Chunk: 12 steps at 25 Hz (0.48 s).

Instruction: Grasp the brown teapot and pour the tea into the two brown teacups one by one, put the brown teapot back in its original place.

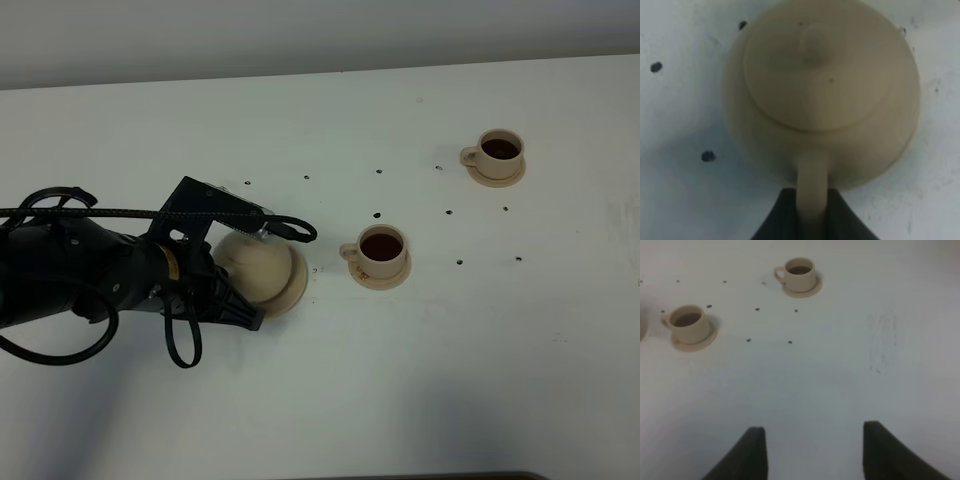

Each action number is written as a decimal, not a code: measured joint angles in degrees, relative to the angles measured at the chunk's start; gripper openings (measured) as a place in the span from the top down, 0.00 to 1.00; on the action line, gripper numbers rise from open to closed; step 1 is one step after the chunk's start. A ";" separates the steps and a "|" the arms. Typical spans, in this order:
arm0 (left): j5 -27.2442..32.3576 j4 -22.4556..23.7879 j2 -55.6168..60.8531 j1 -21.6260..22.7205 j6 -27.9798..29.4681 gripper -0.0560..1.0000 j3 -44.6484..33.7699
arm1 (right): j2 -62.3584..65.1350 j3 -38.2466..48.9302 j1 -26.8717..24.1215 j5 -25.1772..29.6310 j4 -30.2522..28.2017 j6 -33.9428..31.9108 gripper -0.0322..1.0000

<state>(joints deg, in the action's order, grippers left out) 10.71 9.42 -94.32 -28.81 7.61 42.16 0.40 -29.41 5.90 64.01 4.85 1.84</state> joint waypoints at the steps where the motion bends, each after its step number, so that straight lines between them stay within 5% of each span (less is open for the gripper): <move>1: 0.43 -0.05 0.00 -0.06 0.00 0.83 0.00 | 0.00 0.00 0.00 0.00 0.00 0.00 0.56; 12: 1.60 -0.20 0.00 -0.06 0.00 0.83 0.00 | 0.00 0.00 0.00 0.00 0.00 0.00 0.56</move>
<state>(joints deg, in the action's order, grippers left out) 12.32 9.22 -94.32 -28.87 7.61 42.16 0.40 -29.41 5.90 64.01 4.85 1.84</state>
